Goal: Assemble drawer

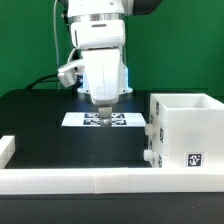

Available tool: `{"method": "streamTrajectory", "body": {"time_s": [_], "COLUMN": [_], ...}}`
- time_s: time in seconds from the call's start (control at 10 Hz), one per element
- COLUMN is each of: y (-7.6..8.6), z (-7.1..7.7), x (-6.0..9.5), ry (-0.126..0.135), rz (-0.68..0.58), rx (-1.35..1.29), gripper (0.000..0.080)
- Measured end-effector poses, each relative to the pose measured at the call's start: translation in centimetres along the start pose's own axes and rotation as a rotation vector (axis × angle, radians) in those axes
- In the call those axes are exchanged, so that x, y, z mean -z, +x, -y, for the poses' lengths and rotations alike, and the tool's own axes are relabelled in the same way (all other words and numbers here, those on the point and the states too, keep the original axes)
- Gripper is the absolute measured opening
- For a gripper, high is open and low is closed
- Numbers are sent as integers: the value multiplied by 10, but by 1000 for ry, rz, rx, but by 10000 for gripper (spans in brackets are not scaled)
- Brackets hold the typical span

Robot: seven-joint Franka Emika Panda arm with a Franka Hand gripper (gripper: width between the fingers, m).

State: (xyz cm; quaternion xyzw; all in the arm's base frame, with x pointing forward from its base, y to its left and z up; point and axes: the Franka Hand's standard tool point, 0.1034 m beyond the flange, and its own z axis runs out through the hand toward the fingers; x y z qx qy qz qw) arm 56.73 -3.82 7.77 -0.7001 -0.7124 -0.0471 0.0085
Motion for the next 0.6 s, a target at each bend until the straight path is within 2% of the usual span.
{"method": "streamTrajectory", "body": {"time_s": [0.6], "y": [0], "z": [1], "x": [-2], "ry": [3], "rz": [-1], "rx": [0], "gripper": [649]}}
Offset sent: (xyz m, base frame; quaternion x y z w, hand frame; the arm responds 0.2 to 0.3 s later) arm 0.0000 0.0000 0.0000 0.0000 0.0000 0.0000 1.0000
